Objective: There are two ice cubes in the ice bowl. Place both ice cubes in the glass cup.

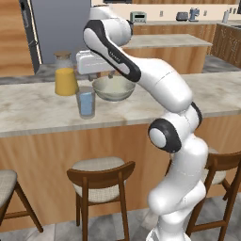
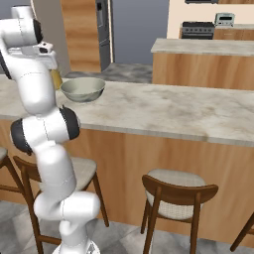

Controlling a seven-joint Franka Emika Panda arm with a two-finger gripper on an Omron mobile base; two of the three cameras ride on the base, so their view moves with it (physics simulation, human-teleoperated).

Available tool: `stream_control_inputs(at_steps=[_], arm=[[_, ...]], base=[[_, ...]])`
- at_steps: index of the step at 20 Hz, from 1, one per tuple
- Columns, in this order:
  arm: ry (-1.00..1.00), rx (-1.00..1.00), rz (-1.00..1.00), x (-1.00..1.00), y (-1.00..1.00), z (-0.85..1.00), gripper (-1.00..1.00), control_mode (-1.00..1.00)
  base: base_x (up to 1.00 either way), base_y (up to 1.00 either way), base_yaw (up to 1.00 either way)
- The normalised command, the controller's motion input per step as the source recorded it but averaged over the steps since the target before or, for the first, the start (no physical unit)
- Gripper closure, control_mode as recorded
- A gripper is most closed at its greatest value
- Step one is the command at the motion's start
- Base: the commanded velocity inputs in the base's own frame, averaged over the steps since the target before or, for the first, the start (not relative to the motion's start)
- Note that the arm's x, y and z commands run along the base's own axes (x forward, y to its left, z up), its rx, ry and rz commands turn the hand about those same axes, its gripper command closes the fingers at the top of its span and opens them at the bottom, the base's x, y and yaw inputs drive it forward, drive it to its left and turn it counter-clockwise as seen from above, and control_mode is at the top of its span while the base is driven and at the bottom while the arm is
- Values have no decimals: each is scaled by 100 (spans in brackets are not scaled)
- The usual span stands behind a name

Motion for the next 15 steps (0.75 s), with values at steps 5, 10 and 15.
stream_control_inputs(at_steps=[5,10,15], arm=[[-7,11,1,-100,-95,-1,-100,-100],[-3,14,4,-100,-100,-40,-100,-100],[-2,11,4,-100,-100,-72,-100,-100]], base=[[0,0,0],[0,0,0],[0,0,0]])
